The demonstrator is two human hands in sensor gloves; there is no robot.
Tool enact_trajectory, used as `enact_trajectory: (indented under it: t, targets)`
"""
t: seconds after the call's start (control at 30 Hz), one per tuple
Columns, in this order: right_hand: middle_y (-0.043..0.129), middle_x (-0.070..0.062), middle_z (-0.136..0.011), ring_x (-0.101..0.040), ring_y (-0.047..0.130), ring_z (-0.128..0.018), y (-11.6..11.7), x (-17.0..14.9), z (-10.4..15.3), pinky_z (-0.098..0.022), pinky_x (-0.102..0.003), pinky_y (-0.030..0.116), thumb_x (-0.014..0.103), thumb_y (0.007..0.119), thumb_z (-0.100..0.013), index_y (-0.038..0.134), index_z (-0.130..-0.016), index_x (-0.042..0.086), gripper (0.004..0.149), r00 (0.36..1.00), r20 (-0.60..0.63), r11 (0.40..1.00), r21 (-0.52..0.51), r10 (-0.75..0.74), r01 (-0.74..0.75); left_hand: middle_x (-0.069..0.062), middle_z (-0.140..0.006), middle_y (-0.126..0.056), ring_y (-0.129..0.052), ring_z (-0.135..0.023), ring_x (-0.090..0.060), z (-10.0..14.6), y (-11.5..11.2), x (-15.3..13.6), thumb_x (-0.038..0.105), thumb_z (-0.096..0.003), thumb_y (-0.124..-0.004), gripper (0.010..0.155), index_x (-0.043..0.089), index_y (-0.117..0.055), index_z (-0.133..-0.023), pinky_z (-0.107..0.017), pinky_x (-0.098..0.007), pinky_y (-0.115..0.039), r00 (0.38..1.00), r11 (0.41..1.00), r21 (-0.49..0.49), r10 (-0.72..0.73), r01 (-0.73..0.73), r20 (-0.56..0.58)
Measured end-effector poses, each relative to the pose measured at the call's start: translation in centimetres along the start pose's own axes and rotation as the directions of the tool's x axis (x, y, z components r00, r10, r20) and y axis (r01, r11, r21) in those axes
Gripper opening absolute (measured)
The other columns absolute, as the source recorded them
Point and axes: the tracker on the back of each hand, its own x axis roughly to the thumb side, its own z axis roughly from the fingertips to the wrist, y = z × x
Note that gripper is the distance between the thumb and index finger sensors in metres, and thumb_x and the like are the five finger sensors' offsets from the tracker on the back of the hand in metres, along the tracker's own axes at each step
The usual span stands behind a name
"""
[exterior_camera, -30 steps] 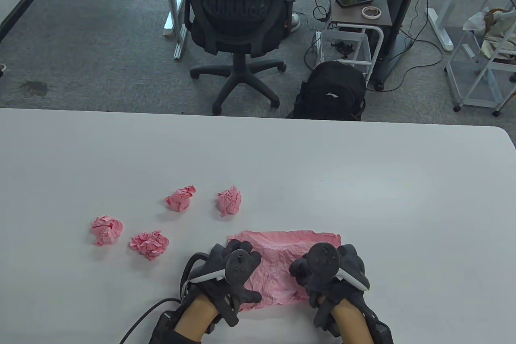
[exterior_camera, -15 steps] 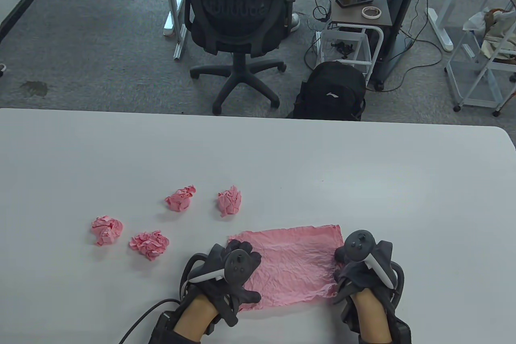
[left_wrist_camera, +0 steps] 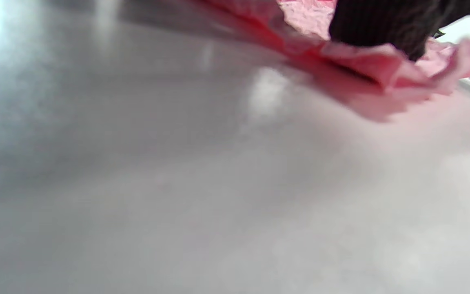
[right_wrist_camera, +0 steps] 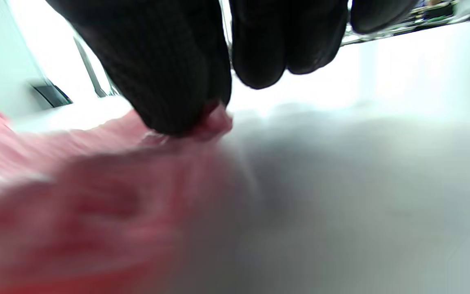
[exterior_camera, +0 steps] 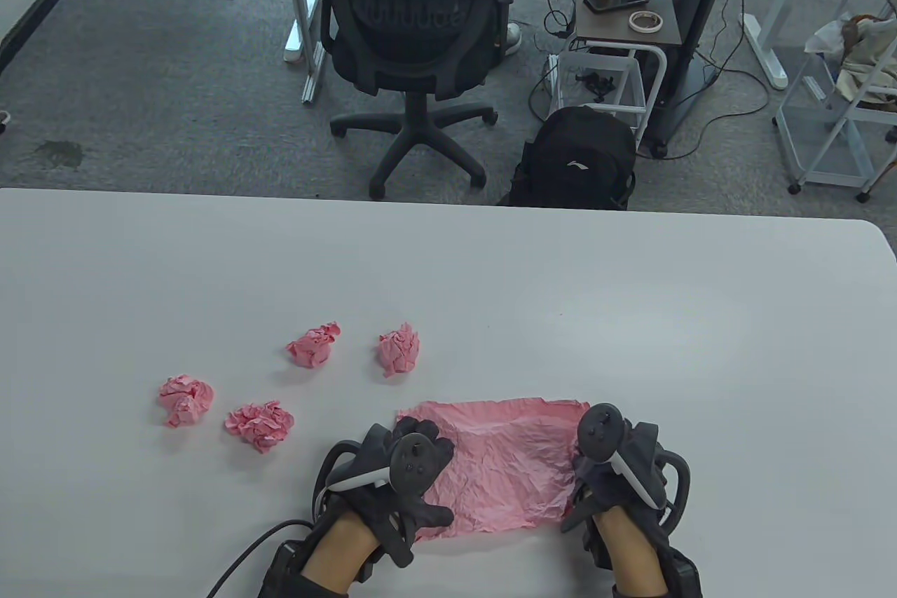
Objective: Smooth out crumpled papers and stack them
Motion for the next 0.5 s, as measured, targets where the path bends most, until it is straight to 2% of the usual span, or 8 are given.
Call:
enact_trajectory:
  t: [0.07, 0.1, 0.17, 0.23, 0.3, 0.37, 0.43, 0.5]
  targets:
    - [0.071, -0.024, -0.1, -0.054, 0.068, -0.087, -0.5, -0.3, 0.3, -0.059, -0.067, 0.058, 0.032, 0.086, -0.047, 0.077, -0.084, 0.014, 0.042, 0.979, 0.047, 0.98, -0.032, -0.197, 0.199, -0.008, -0.119, -0.019, -0.018, -0.116, -0.04, 0.0, 0.0, 0.0, 0.069, -0.0464, -0.077, 0.094, 0.026, -0.033, -0.117, -0.077, -0.069, -0.025, 1.0, 1.0, -0.003, 0.003, -0.003, -0.001]
    - [0.079, -0.022, -0.095, -0.051, 0.078, -0.082, -0.7, -0.5, 0.3, -0.056, -0.065, 0.065, 0.031, 0.085, -0.047, 0.075, -0.084, 0.012, 0.043, 0.959, 0.057, 0.959, -0.032, -0.279, 0.281, -0.008, -0.119, -0.019, -0.018, -0.116, -0.04, 0.0, 0.0, 0.0, 0.069, -0.0464, -0.077, 0.094, 0.026, -0.033, -0.117, -0.077, -0.069, -0.025, 1.0, 1.0, -0.003, 0.004, -0.004, 0.0]
    - [0.088, -0.019, -0.086, -0.044, 0.092, -0.072, -0.7, -1.1, 0.2, -0.05, -0.058, 0.076, 0.031, 0.085, -0.047, 0.072, -0.085, 0.009, 0.045, 0.87, 0.042, 0.871, 0.038, -0.491, 0.489, -0.008, -0.119, -0.019, -0.018, -0.116, -0.04, 0.0, 0.0, 0.0, 0.069, -0.0464, -0.077, 0.094, 0.026, -0.033, -0.117, -0.077, -0.069, -0.025, 1.0, 1.0, -0.003, 0.003, -0.003, 0.0]
    - [0.094, -0.009, -0.072, -0.034, 0.1, -0.058, -0.1, -1.8, -0.2, -0.044, -0.055, 0.082, 0.023, 0.086, -0.045, 0.066, -0.084, 0.01, 0.046, 0.706, -0.021, 0.701, 0.108, -0.707, 0.705, -0.008, -0.119, -0.019, -0.019, -0.116, -0.04, 0.0, 0.0, 0.0, 0.069, -0.0465, -0.077, 0.094, 0.026, -0.033, -0.117, -0.077, -0.069, -0.025, 1.0, 1.0, -0.004, 0.005, -0.005, 0.002]
    - [0.086, -0.012, -0.075, -0.034, 0.099, -0.057, 0.6, -2.1, -0.4, -0.044, -0.056, 0.08, 0.022, 0.084, -0.047, 0.05, -0.093, 0.007, 0.06, 0.59, -0.104, 0.552, 0.256, -0.801, 0.794, -0.008, -0.119, -0.018, -0.019, -0.115, -0.04, 0.0, 0.0, -0.1, 0.068, -0.0464, -0.078, 0.094, 0.026, -0.033, -0.117, -0.077, -0.069, -0.025, 1.0, 1.0, -0.006, 0.008, -0.008, 0.003]
    - [0.072, -0.012, -0.078, -0.032, 0.094, -0.055, 1.1, -2.4, -0.5, -0.046, -0.058, 0.077, 0.023, 0.088, -0.046, 0.032, -0.1, 0.002, 0.081, 0.541, -0.144, 0.474, 0.334, -0.829, 0.815, -0.008, -0.119, -0.018, -0.018, -0.115, -0.039, 0.0, -0.1, -0.1, 0.068, -0.0465, -0.077, 0.094, 0.026, -0.033, -0.117, -0.077, -0.069, -0.025, 1.0, 1.0, -0.006, 0.011, -0.011, 0.003]
    - [0.075, -0.012, -0.073, -0.027, 0.095, -0.046, 1.0, -2.8, -0.6, -0.043, -0.056, 0.079, 0.02, 0.089, -0.044, 0.029, -0.102, -0.001, 0.086, 0.588, -0.169, 0.521, 0.32, -0.791, 0.792, -0.008, -0.119, -0.018, -0.018, -0.115, -0.039, 0.0, -0.1, -0.1, 0.068, -0.0465, -0.077, 0.094, 0.026, -0.033, -0.117, -0.077, -0.069, -0.025, 1.0, 1.0, -0.006, 0.01, -0.01, 0.003]
    - [0.077, -0.013, -0.07, -0.025, 0.094, -0.04, 0.6, -3.4, -0.4, -0.039, -0.055, 0.08, 0.019, 0.089, -0.044, 0.041, -0.102, -0.002, 0.078, 0.695, -0.183, 0.628, 0.316, -0.695, 0.711, -0.008, -0.119, -0.018, -0.018, -0.115, -0.039, 0.0, -0.1, -0.1, 0.068, -0.0466, -0.077, 0.094, 0.026, -0.033, -0.117, -0.077, -0.069, -0.024, 1.0, 1.0, -0.006, 0.011, -0.011, 0.003]
